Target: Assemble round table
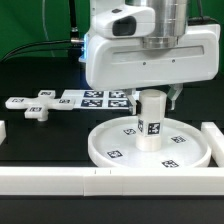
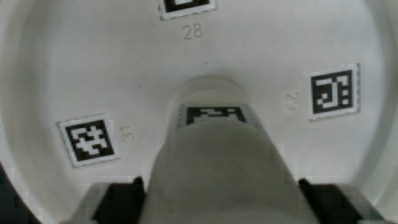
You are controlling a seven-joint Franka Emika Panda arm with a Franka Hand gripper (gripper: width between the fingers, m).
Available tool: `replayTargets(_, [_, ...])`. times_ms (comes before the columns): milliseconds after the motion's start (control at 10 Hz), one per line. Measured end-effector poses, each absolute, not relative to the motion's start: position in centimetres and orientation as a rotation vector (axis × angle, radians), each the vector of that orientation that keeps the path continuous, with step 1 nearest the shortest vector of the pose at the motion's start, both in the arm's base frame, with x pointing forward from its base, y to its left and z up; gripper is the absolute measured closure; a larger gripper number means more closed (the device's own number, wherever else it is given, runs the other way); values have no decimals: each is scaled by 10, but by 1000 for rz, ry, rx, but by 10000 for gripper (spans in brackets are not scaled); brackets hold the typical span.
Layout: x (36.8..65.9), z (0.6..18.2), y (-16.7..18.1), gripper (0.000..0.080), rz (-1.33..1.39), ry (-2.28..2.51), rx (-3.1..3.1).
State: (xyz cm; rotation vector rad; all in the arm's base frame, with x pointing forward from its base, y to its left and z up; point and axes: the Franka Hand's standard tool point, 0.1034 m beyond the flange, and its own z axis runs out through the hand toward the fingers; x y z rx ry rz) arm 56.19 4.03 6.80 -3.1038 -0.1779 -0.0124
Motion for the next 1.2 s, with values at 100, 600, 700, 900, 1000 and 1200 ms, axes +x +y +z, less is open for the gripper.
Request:
replayTargets(100, [562, 68, 39, 387, -10, 41, -3092])
replayTargets(600, [562, 68, 39, 387, 3, 548, -3036])
replayTargets(700, [562, 68, 39, 387, 4, 578, -3030])
replayTargets(900, [562, 67, 38, 387, 11, 909, -2924])
replayTargets(1000, [562, 67, 38, 387, 5, 1026, -2869])
replayTargets(1200, [562, 67, 38, 387, 38, 1378, -2673])
